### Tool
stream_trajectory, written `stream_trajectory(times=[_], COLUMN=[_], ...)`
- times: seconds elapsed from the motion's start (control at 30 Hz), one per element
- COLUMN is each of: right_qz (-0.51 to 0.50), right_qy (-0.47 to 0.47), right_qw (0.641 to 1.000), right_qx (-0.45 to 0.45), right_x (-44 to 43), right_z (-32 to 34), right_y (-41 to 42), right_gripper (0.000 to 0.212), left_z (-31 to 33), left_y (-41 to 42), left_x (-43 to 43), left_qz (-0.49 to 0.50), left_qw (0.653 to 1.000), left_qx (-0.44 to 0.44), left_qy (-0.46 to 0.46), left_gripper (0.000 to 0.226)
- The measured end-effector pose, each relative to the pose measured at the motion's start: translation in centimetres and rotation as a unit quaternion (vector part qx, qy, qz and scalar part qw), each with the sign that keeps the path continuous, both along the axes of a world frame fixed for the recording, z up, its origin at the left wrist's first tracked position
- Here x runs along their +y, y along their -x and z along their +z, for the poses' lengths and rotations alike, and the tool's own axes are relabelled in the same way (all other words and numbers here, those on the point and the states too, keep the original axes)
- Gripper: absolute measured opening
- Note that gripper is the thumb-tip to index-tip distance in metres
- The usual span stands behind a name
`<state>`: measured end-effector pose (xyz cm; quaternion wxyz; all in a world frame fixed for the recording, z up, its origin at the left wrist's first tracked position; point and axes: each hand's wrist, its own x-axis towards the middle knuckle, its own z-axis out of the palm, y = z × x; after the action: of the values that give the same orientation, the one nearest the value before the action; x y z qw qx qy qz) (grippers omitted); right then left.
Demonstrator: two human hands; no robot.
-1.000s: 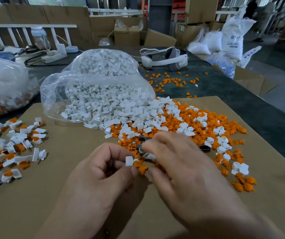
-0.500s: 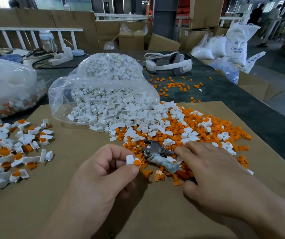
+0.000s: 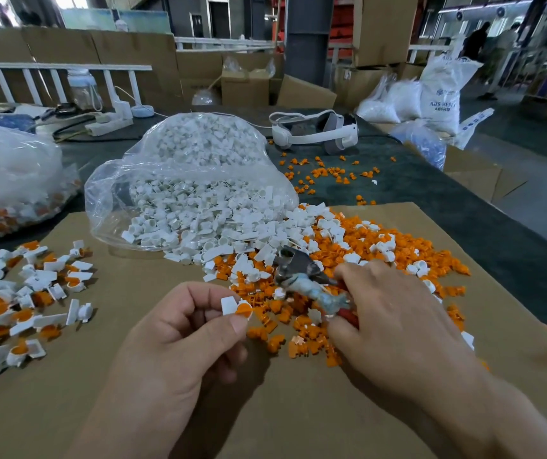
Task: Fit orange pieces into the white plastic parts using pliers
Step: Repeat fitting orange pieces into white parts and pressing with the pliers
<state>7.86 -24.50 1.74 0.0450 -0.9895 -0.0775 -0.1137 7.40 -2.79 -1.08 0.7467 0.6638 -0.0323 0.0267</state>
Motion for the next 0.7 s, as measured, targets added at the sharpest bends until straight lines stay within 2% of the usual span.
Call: stream_trajectory(times=[0.07,0.13,0.17,0.23,0.37,0.5,0.7], right_qz=[0.000,0.017,0.032,0.072,0.135,0.164,0.167], right_qy=[-0.021,-0.035,-0.035,-0.034,-0.023,-0.031,-0.048], right_qw=[1.000,0.999,0.999,0.997,0.988,0.982,0.981], right_qx=[-0.013,-0.007,0.003,0.022,0.067,0.087,0.088], right_x=[-0.1,-0.1,-0.2,-0.3,-0.1,0.4,0.5], right_z=[0.6,0.8,1.0,1.3,1.9,1.7,1.7], right_y=[0.2,0.5,0.6,0.9,1.4,1.6,1.9], right_gripper=[0.032,0.035,0.039,0.052,0.059,0.058,0.056], left_z=[0.3,0.7,0.9,1.5,1.7,1.6,1.6], left_y=[0.0,0.1,0.1,0.3,0.4,0.7,0.7], left_x=[0.0,0.0,-0.1,-0.3,-0.5,-0.3,0.1], left_qz=[-0.004,-0.001,0.005,0.016,0.018,0.017,0.006], left_qw=[1.000,1.000,1.000,0.999,0.997,0.998,0.998], left_qx=[0.002,-0.009,-0.015,-0.020,-0.038,-0.060,-0.062], left_qy=[0.019,0.014,0.017,0.046,0.068,0.020,-0.019], left_gripper=[0.019,0.036,0.037,0.020,0.022,0.022,0.033])
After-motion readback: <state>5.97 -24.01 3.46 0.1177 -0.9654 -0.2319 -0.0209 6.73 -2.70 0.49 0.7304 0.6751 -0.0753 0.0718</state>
